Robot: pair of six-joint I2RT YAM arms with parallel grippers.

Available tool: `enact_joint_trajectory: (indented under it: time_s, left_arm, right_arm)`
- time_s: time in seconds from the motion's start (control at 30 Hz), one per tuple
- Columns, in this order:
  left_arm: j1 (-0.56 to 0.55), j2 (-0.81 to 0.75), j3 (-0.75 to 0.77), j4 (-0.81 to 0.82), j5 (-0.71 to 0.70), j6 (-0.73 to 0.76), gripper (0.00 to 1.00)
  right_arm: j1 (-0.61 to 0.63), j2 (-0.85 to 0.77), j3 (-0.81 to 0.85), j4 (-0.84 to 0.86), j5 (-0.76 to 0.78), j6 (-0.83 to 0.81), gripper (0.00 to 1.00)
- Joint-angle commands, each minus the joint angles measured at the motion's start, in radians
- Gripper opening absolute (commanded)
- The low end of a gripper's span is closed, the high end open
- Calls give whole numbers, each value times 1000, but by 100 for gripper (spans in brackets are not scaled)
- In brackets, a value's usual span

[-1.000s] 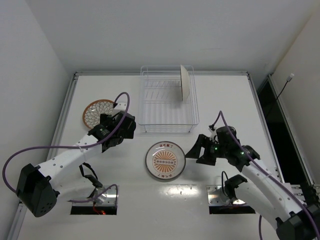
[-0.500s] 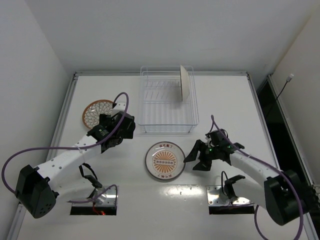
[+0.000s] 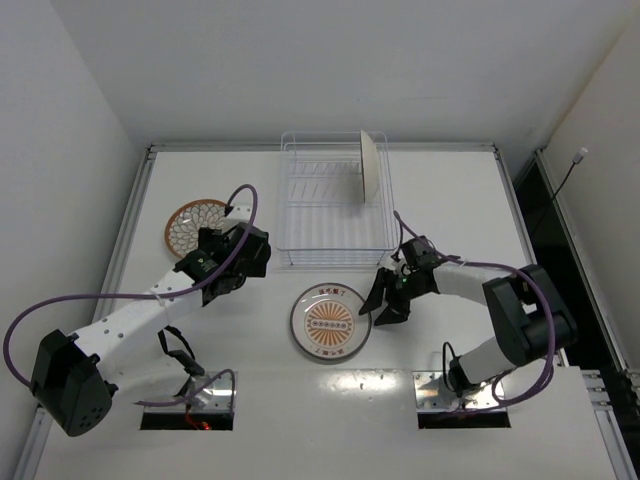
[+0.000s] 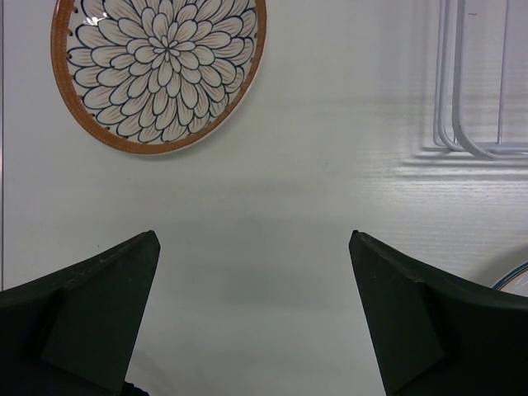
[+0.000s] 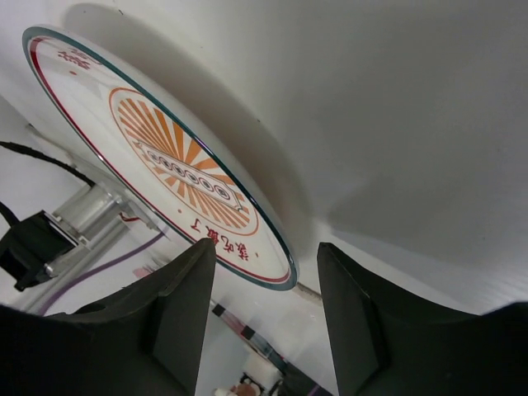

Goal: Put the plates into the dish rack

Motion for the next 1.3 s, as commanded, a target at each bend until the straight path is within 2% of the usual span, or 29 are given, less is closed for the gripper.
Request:
enact_joint_trajectory:
  time_s: [0.0, 0.13, 0.33, 0.43, 0.57, 0.6, 0.67, 0.7, 0.77, 0.87, 1.0, 1.13, 1.27]
  left_arm:
    - [1, -24, 21, 20, -17, 9, 100]
    - [1, -24, 21, 20, -17, 9, 100]
    - [1, -34, 21, 20, -17, 9, 100]
    - [1, -57, 21, 29, -17, 9, 100]
    - [1, -78, 12, 47, 2, 18, 100]
    - [1, -87, 12, 47, 12, 18, 100]
    - [1, -87, 12, 47, 22, 27, 100]
    - [1, -87, 12, 47, 22, 27, 100]
    - [1, -87, 12, 58, 22, 27, 100]
    - [1, -87, 12, 58, 22, 27, 100]
    - [1, -87, 12, 58, 22, 27, 100]
    - [1, -87, 12, 58, 22, 27, 100]
    - [1, -96, 12, 58, 22, 27, 100]
  right_arm:
    - [-5, 20, 51, 27, -32, -65, 49]
    - [-5, 48, 60, 38, -54, -84, 35]
    - [5, 89, 37, 72, -75, -94, 31]
    - [-4, 98, -18, 124, -85, -94, 51]
    - [-14, 98, -37, 139, -75, -130, 51]
    - [-14, 98, -37, 153, -75, -130, 43]
    - [-14, 98, -73, 185, -86, -119, 37]
    - [-14, 89, -84, 216, -86, -119, 27]
    - [-14, 89, -95, 236, -86, -105, 19]
    - [-14, 120, -86, 245, -112, -105, 15]
    - [-14, 138, -63, 218, -121, -130, 0]
    - [-14, 36, -63, 155, -79, -130, 0]
    - [9, -92, -44, -49, -46, -197, 0]
